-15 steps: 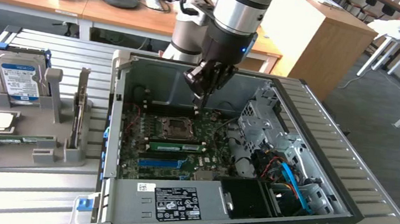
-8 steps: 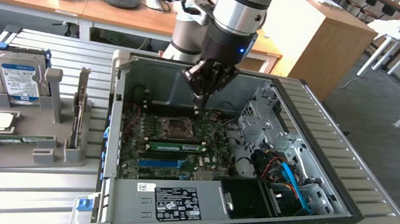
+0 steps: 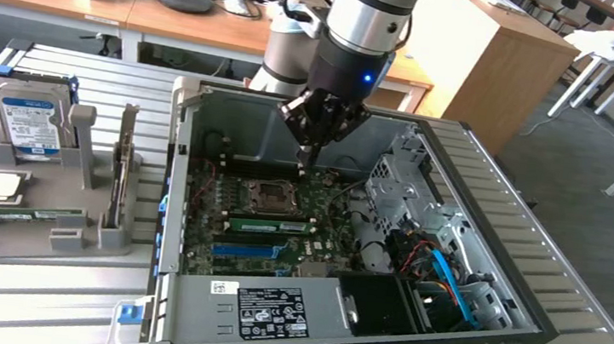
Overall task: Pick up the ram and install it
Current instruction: 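Press down the ram until it locks into place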
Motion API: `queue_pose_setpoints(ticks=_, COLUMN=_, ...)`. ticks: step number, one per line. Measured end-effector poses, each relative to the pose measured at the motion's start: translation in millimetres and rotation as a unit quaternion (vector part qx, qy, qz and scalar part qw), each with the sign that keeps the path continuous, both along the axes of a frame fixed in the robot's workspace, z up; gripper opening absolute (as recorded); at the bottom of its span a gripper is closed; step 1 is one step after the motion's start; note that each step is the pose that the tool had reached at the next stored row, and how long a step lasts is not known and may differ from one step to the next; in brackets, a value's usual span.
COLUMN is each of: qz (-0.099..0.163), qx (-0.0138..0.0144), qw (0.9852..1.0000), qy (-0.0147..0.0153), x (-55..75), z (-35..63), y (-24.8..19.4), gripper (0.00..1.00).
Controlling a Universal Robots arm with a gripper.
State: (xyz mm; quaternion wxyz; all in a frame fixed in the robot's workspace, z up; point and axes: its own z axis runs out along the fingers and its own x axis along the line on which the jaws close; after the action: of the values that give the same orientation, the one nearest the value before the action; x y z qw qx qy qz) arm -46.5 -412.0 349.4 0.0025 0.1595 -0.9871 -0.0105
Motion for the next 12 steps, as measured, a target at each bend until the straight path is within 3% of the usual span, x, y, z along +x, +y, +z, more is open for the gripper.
queue_pose_setpoints(ticks=6, qz=-0.049, qx=0.0, qw=0.9988, qy=0.0, x=0.0, z=-0.4, y=0.0, gripper=0.1)
queue_pose_setpoints(ticks=12, qz=-0.098, qx=0.0, qw=0.9952, qy=0.0, x=0.0, z=-0.8, y=0.0, gripper=0.1)
